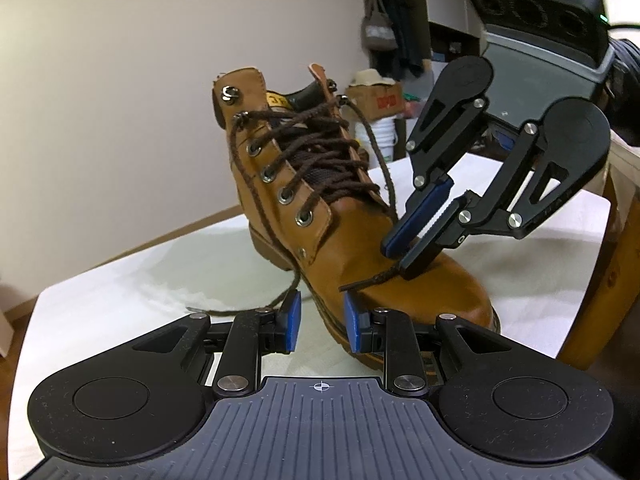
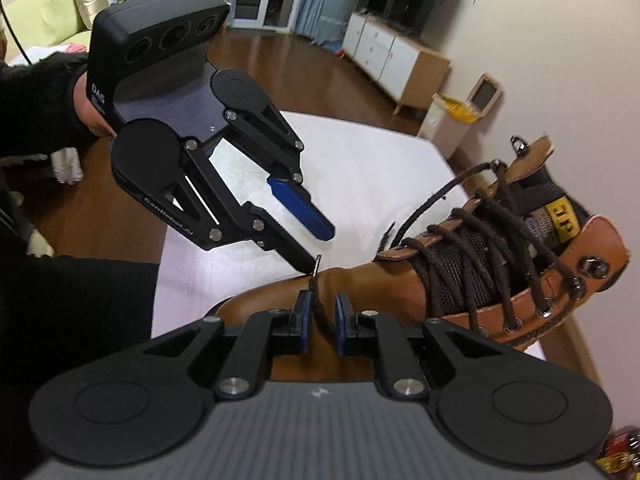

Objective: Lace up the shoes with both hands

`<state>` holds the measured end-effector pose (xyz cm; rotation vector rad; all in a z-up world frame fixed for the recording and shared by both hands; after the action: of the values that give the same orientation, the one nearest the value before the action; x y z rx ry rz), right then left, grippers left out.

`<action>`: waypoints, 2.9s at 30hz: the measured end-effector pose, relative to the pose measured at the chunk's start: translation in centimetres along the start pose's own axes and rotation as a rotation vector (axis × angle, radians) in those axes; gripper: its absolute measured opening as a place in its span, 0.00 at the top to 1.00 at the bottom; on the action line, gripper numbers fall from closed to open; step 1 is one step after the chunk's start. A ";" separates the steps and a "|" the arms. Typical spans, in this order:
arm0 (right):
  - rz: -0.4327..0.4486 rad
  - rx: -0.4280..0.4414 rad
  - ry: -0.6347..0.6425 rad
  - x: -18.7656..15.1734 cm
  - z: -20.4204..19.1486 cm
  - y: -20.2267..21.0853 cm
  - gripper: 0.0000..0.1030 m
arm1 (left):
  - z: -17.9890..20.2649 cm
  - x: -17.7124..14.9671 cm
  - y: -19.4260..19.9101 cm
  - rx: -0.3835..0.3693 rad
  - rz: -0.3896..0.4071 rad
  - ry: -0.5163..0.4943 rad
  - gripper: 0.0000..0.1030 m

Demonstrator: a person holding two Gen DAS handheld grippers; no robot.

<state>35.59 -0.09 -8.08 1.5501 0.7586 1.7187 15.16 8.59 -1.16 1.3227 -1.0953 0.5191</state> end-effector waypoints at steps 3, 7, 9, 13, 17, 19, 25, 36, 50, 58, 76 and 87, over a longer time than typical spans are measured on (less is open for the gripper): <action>0.003 0.012 -0.059 -0.2 0.0 0.3 0.93 | -0.4 0.0 -0.3 -0.007 0.007 0.011 0.75; 0.015 0.000 -0.131 -0.6 -0.4 0.8 0.97 | -0.8 0.1 0.0 -0.001 0.018 0.009 0.75; 0.037 -0.071 -0.199 -0.7 -0.9 1.3 0.97 | -1.3 0.4 0.2 0.008 0.027 0.005 0.75; 0.155 -0.175 -0.313 0.1 -1.7 3.6 0.97 | -2.8 1.6 0.4 0.042 0.051 -0.001 0.75; 0.260 -0.256 -0.440 1.1 -1.8 6.0 0.97 | -4.5 2.9 -0.3 0.096 0.065 -0.006 0.75; 0.280 -0.284 -0.466 1.4 -1.8 6.5 0.97 | -5.2 3.6 -0.6 0.123 0.077 -0.004 0.75; 0.271 -0.330 -0.496 2.7 -1.2 7.3 0.97 | -6.7 6.1 -0.8 0.153 0.134 -0.026 0.75; 0.217 -0.311 -0.537 4.4 1.2 7.4 0.97 | -6.0 8.1 -1.6 0.158 0.190 -0.158 0.74; 0.171 -0.238 -0.551 5.5 2.9 6.8 0.97 | -6.6 8.6 -2.1 0.120 0.207 -0.132 0.74; 0.161 -0.234 -0.571 5.7 3.4 7.2 0.97 | -7.0 8.7 -2.6 0.114 0.207 -0.120 0.74; 0.174 -0.268 -0.586 7.1 4.5 6.3 0.97 | -6.2 8.2 -2.3 0.062 0.232 -0.306 0.73; 0.172 -0.291 -0.578 7.7 4.8 6.1 0.97 | -4.6 8.0 -3.1 0.049 0.246 -0.590 0.72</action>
<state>39.35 2.40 1.85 1.8074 0.0822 1.3094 22.81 10.04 4.70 1.4335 -1.7554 0.3377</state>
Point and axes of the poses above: each gripper's, at about its wrist camera, not at the fingertips, and y roughly against the way its jaws point, z to its right, x to its top, the point moved 1 cm from there along -y, roughly the way its jaws point, and after that the axes turned 4 degrees about x, right-handed, at the moved point
